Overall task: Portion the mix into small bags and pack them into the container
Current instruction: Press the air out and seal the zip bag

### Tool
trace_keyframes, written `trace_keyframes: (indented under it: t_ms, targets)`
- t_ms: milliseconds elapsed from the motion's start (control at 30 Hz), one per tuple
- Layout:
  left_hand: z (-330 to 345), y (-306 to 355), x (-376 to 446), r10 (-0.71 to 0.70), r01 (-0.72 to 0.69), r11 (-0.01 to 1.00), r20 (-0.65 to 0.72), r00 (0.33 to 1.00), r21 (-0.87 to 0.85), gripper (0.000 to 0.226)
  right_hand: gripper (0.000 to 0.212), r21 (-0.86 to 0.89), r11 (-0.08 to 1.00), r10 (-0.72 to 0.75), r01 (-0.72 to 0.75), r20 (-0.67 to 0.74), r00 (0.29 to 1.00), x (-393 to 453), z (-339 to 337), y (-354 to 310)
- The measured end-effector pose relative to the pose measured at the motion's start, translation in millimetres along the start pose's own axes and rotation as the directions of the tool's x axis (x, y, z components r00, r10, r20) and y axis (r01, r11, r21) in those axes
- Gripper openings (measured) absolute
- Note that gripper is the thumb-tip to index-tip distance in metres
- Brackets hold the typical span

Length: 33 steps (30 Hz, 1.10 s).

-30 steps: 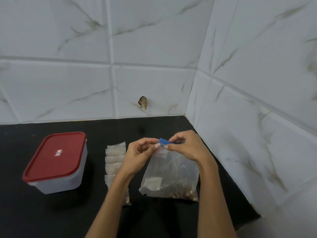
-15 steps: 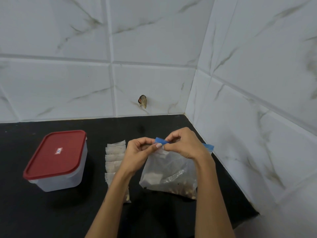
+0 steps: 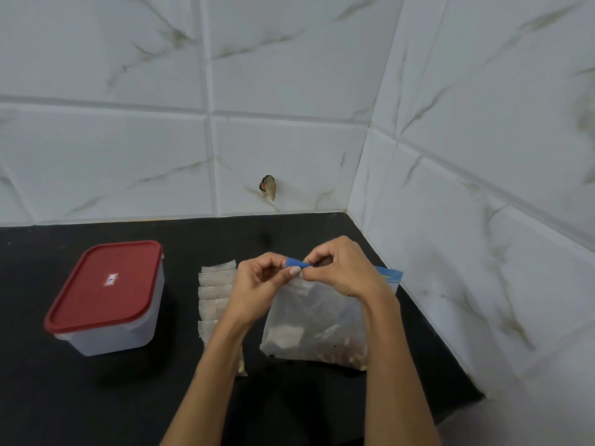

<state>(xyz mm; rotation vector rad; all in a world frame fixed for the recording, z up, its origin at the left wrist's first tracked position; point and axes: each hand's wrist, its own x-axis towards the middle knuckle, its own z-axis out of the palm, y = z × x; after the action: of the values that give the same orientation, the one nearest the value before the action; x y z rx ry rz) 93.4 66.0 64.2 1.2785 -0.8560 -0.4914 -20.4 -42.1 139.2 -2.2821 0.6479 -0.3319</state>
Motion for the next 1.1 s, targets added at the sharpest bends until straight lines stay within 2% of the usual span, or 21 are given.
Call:
trace_keyframes:
  t_ms: [100,167,267,567,767,933,1100]
  targets:
    - [-1,3,2,-0.01,0.011,0.999,0.026,1.0,-0.037,0.021,0.016,-0.051,0.999,0.013,-0.013,-0.002,1.0,0,-3,3]
    - [-3,4,2,-0.027,0.029,0.997,0.035,0.999,-0.072,0.011,0.012,-0.086,0.996,0.035,-0.035,0.002,0.999,0,-6,6]
    - [-4,4,4,-0.028,0.032,0.997,0.047,0.999,-0.077,0.006,0.004,-0.044,0.998,0.051,-0.051,-0.002,0.999,0,-8,9]
    - [-1,3,7,-0.066,0.069,0.992,0.031,0.997,-0.103,0.012,0.014,-0.041,0.996,0.071,-0.073,-0.043,0.997,-3,-10,14]
    - [1,4,7,-0.072,0.075,0.994,0.043,0.996,-0.082,0.021,0.003,-0.043,0.993,0.106,-0.106,-0.008,0.994,-6,-18,17]
    - [1,4,9,-0.099,0.099,0.993,-0.001,0.995,-0.071,0.005,0.01,-0.036,0.994,0.098,-0.099,-0.027,0.995,-7,-17,21]
    - [0,3,11,-0.116,0.113,0.989,-0.028,0.993,-0.098,0.006,0.01,-0.073,0.989,0.124,-0.128,-0.056,0.991,-14,-24,36]
